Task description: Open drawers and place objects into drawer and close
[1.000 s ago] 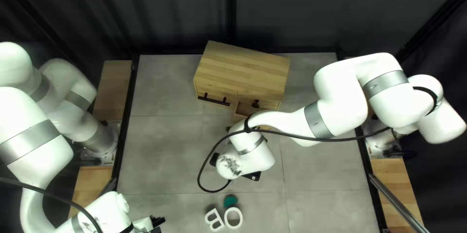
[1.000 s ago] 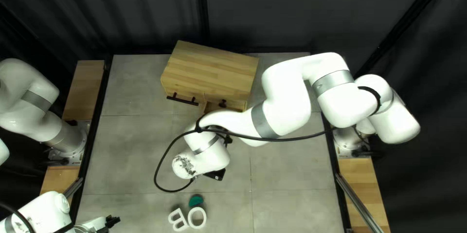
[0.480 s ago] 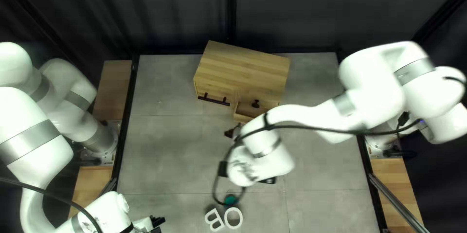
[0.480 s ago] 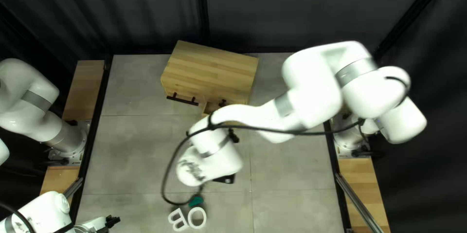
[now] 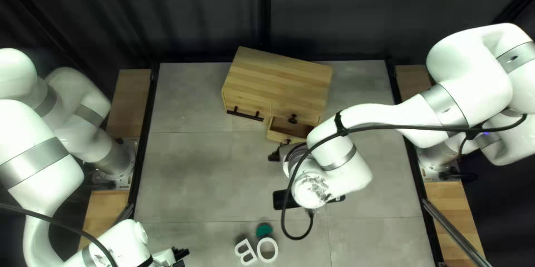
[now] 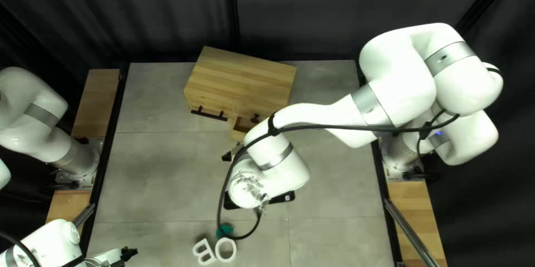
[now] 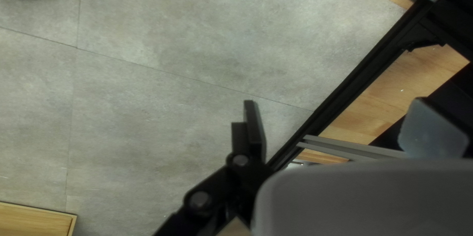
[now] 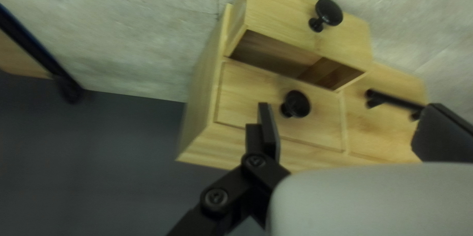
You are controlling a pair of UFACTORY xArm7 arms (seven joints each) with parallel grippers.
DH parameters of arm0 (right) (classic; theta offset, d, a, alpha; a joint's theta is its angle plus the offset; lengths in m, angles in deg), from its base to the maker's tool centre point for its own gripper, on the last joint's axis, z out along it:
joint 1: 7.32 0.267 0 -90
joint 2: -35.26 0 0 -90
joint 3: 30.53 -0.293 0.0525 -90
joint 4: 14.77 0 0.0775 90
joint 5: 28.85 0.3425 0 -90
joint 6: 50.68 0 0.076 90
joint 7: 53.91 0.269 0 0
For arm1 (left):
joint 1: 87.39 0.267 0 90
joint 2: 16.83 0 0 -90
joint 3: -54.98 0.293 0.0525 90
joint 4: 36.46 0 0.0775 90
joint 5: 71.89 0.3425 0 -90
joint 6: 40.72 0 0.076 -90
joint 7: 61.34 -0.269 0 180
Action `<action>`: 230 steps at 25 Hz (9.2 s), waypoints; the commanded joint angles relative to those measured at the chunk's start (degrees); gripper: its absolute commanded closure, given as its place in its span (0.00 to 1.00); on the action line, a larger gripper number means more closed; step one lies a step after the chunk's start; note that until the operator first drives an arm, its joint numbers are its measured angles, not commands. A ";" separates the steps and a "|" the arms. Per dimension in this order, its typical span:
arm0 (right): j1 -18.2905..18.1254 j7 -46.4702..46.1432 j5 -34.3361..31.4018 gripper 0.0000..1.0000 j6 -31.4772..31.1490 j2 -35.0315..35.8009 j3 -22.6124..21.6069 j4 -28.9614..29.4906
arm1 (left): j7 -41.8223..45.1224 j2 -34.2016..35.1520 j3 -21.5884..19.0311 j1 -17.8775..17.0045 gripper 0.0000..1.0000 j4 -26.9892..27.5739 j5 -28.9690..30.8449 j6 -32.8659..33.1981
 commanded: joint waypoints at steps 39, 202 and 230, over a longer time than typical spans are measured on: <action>-1.78 75.28 17.06 0.00 20.39 -4.91 8.24 -12.32 | 0.00 0.00 0.00 0.00 0.00 0.00 0.00 0.00; -3.12 82.99 10.41 0.00 38.20 7.87 11.00 -11.13 | 0.00 0.00 0.00 0.00 0.00 0.00 0.00 0.00; -3.64 71.20 10.27 0.00 33.39 5.08 9.11 -10.74 | 0.00 0.00 0.00 0.00 0.00 0.00 0.00 0.00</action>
